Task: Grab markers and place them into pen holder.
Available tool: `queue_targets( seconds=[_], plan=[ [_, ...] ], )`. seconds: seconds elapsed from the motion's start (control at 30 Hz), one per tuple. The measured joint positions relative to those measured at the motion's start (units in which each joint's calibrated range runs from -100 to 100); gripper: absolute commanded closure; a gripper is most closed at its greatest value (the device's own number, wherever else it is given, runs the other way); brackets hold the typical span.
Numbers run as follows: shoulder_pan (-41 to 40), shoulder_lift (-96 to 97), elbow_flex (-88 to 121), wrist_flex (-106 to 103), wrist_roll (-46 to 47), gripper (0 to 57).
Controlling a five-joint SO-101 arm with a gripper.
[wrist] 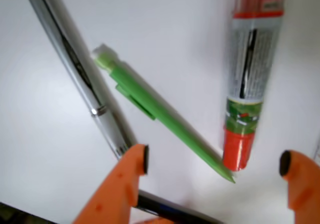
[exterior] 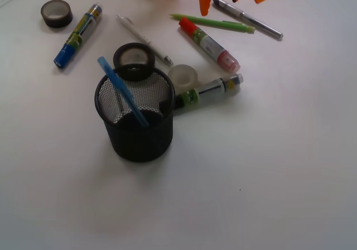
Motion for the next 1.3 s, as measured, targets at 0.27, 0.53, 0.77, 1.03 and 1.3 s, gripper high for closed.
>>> queue_targets(
  seconds=[0.27, 0.53, 0.77, 1.03, 1.3],
  plan=[
    [5.0, 13.8, -1.3, -7.9, 6.0, 28.0],
    [6.0, 15.7, -1.3, -12.4, 6.8, 28.0],
    [5.6, 20.8, -1.3, -15.2, 6.9, 28.0],
    [6.7, 23.2, -1.5, -15.4, 6.9, 34.5],
    [6.9, 23.2, -1.5, -15.7, 6.7, 56.9]
  ],
)
